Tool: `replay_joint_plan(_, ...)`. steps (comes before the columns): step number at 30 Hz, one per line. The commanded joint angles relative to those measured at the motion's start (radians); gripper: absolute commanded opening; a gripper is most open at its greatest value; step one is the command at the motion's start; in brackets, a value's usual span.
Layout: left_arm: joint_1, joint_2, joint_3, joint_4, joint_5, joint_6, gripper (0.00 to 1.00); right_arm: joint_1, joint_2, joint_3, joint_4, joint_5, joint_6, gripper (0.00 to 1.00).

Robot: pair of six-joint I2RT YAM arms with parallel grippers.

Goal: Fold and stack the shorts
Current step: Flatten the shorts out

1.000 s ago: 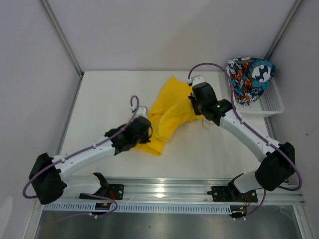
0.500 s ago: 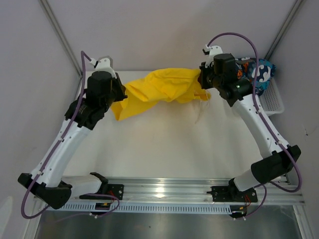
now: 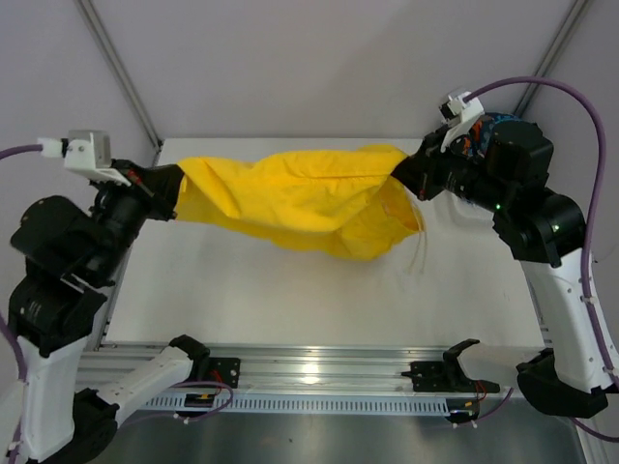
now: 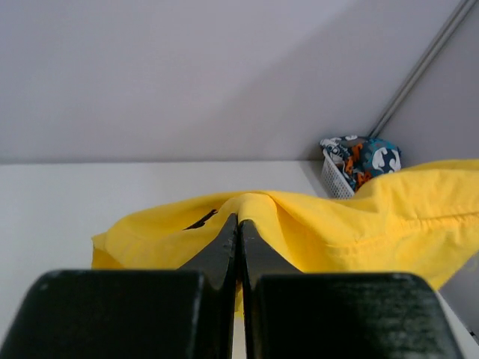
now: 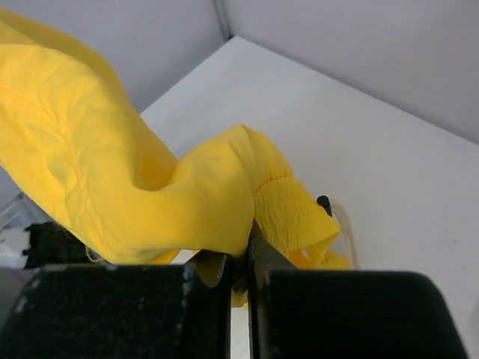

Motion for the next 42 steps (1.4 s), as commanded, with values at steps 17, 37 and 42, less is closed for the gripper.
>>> replay_joint_plan(17, 0.004, 0.108, 0.530, -0.153, 0.051, 0.051, 0.00, 0.060, -0.066, 0.310, -0.075, -0.364, 0.236, 0.00)
replay_joint_plan(37, 0.349, 0.291, -0.180, 0.215, 0.115, -0.272, 0.00, -0.225, 0.421, 0.099, 0.120, -0.197, 0.349, 0.00)
replay_joint_plan(42, 0.371, 0.475, -0.219, 0.377, 0.089, -0.295, 0.00, -0.270, 0.746, 0.243, 0.371, -0.281, 0.386, 0.00)
